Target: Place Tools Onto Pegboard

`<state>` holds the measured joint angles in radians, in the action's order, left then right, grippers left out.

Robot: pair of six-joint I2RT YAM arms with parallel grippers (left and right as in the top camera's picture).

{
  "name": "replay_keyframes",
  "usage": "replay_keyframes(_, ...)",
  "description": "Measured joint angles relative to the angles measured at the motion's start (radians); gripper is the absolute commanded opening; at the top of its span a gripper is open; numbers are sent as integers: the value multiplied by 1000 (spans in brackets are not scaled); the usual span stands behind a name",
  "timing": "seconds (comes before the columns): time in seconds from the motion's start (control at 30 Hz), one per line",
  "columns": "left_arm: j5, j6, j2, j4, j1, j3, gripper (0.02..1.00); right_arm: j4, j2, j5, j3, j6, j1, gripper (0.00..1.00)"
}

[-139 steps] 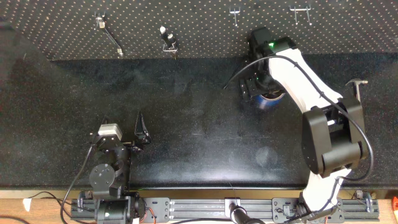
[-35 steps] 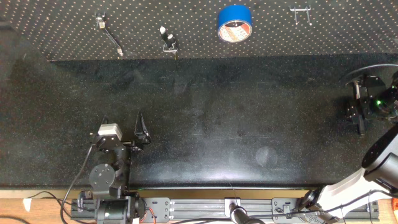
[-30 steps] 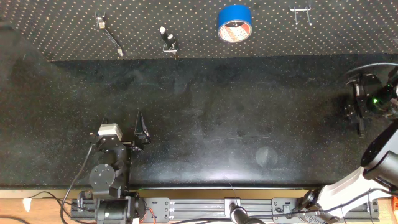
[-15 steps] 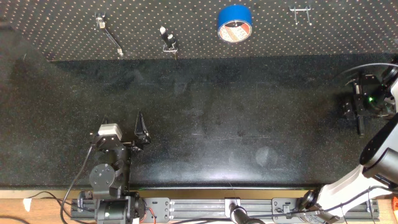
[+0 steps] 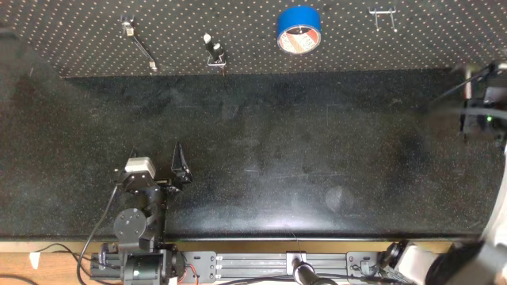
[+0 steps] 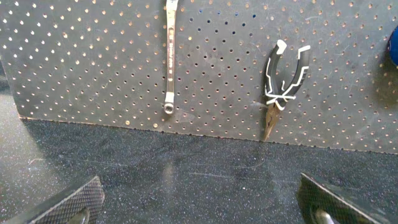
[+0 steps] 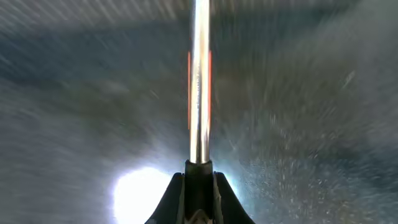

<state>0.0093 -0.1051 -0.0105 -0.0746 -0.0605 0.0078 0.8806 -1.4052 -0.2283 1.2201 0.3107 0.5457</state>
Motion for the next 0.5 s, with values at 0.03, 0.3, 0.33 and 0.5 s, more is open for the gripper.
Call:
replay_keyframes(0.03, 0, 0, 0, 0, 0, 0, 996, -3, 94, -14, 2, -44, -45, 75)
replay_keyframes(0.3, 1, 0, 0, 0, 0, 0, 996, -182, 293, -63, 4, -239, -469, 75)
replay_keyframes(0.33, 1, 0, 0, 0, 0, 0, 996, -185, 275, -63, 4, -247, -483, 75)
replay_keyframes(0.5, 1, 0, 0, 0, 0, 0, 998, -185, 148, -63, 4, -254, -496, 77)
